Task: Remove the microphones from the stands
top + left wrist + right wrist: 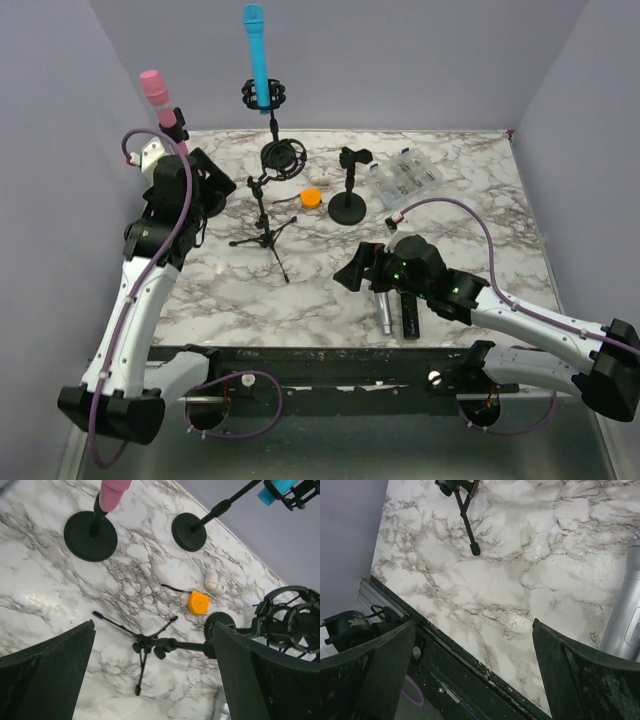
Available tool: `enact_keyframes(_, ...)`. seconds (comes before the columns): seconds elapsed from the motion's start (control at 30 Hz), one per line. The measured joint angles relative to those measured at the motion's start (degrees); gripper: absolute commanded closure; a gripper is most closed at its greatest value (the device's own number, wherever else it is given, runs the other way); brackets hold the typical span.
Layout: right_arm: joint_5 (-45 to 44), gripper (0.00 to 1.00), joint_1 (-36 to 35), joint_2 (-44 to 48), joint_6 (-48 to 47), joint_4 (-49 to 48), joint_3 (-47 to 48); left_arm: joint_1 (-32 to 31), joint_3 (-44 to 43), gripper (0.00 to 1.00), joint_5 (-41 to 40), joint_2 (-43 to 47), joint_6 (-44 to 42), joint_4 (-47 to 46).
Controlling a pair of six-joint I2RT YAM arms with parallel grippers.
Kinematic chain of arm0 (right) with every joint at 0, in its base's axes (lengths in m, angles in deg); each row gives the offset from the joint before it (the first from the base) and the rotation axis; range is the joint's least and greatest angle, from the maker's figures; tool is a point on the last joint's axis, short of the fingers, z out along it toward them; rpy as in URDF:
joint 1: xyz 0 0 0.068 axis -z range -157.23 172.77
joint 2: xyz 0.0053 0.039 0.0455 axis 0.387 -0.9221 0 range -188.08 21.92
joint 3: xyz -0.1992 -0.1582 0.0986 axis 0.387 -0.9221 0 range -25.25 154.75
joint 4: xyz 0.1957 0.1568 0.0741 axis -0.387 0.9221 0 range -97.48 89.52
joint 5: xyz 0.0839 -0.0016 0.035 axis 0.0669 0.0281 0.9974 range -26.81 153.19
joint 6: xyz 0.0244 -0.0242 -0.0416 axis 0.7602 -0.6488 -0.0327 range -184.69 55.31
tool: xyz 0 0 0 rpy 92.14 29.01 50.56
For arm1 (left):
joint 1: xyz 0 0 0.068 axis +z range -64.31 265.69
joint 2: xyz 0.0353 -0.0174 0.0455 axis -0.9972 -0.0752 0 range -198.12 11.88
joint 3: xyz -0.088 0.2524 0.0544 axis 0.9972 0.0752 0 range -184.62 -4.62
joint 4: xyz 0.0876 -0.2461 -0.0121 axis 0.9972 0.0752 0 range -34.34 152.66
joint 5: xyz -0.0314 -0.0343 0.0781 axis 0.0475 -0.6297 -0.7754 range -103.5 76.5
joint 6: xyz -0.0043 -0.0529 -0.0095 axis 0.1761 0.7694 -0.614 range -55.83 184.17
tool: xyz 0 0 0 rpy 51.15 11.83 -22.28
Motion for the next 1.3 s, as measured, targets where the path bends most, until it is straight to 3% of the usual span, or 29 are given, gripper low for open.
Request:
enact_keyframes(0.07,-0.07,0.0,0.0,0.0,-0.28,-0.02,-0.28,0.17,1.92,0.01,-0.31,4.02,-3.91,-1.73)
enact_keyframes(0.13,-0.17,0.0,0.0,0.13,-0.66,-0.04,-0.68,0.7,9.46,0.02,4.0,10.69,-13.49,-10.01)
enact_keyframes(0.3,-0.66,0.0,0.0,0.98,-1.29,-0.04,-2.12,0.81,26.45,0.02,20.59,23.12,-27.61,-20.04)
enact_keyframes(0.53,-0.72,0.0,0.0,3.41,-1.33,-0.02,-2.54,1.57,27.67,0.16,38.73,11.58,-30.75,-22.82)
enact_keyframes(0.63,-1.07,0.0,0.0,5.6,-1.33,0.02,-2.73,2.6,25.88,0.17,43.6,6.29,-31.17,-22.64)
enact_keyframes(0.93,-1.55,0.0,0.0,7.32,-1.31,-0.04,-2.75,3.1,25.14,0.24,44.02,4.44,-36.44,-21.16)
enact_keyframes(1.3,-1.51,0.0,0.0,5.46,-1.29,-0.46,-3.28,3.87,20.11,0.47,44.0,-4.2,-38.97,-20.02)
